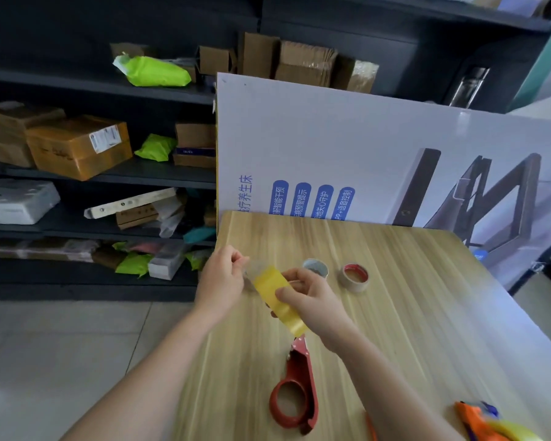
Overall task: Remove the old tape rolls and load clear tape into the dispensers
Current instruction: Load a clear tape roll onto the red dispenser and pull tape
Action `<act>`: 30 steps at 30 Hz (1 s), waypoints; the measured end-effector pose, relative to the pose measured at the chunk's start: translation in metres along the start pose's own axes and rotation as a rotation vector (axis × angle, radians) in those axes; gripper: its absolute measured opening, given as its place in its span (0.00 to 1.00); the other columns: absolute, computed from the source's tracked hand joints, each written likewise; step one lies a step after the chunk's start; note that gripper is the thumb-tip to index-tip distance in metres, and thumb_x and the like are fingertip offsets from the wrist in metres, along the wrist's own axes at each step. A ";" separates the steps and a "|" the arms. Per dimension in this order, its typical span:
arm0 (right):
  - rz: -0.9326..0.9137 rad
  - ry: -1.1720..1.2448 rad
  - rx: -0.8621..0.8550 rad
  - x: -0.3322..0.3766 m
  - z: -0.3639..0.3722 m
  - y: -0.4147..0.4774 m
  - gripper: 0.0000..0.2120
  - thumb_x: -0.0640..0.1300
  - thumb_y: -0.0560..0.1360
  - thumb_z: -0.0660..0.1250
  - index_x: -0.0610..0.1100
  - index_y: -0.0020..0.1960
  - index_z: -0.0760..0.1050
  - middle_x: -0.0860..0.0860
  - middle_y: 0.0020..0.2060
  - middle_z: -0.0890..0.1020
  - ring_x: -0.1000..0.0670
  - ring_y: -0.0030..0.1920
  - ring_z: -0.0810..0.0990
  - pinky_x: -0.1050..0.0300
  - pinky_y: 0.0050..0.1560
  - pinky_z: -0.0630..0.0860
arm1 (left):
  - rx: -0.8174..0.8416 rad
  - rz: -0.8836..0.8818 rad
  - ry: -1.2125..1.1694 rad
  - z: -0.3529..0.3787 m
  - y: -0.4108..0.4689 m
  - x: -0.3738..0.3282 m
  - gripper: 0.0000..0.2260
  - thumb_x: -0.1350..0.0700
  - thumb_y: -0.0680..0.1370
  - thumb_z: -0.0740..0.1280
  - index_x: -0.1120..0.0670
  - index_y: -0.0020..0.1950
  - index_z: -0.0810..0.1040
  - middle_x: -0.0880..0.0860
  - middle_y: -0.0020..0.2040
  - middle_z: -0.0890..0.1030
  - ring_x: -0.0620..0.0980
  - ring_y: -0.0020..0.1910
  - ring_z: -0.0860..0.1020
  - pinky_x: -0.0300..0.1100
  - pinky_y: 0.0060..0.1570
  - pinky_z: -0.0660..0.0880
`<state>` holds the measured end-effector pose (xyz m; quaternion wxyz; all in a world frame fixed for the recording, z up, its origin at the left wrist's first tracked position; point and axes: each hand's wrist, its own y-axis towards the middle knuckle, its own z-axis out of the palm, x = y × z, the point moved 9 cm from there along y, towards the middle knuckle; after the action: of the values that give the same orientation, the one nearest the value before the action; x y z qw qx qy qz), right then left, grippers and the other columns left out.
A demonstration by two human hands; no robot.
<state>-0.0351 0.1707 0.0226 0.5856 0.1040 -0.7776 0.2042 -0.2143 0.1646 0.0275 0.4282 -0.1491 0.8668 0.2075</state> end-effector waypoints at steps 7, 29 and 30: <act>-0.001 -0.194 -0.048 -0.027 0.006 0.000 0.20 0.42 0.72 0.69 0.48 0.63 0.75 0.53 0.54 0.83 0.55 0.51 0.82 0.61 0.48 0.77 | 0.263 -0.563 -0.594 0.049 -0.033 0.054 0.15 0.52 0.83 0.56 0.57 0.43 0.75 0.55 0.36 0.78 0.51 0.30 0.78 0.45 0.32 0.75; 0.392 -0.665 -0.218 -0.175 -0.041 -0.026 0.14 0.55 0.78 0.62 0.49 0.58 0.72 0.54 0.44 0.79 0.53 0.40 0.76 0.61 0.32 0.67 | 0.712 -0.807 -0.422 0.129 -0.130 0.115 0.15 0.55 0.71 0.74 0.51 0.57 0.81 0.55 0.49 0.85 0.51 0.44 0.80 0.41 0.39 0.73; 0.444 -0.698 -0.162 -0.190 -0.037 -0.027 0.16 0.56 0.78 0.61 0.48 0.61 0.71 0.52 0.48 0.80 0.53 0.42 0.75 0.61 0.34 0.68 | 0.732 -0.804 -0.400 0.133 -0.133 0.118 0.15 0.56 0.70 0.74 0.51 0.56 0.81 0.55 0.49 0.85 0.51 0.44 0.80 0.41 0.39 0.73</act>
<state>0.0632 0.1478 -0.1448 0.2352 -0.0493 -0.9464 0.2160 -0.1355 0.1041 -0.1706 0.6524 -0.2667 0.6597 -0.2608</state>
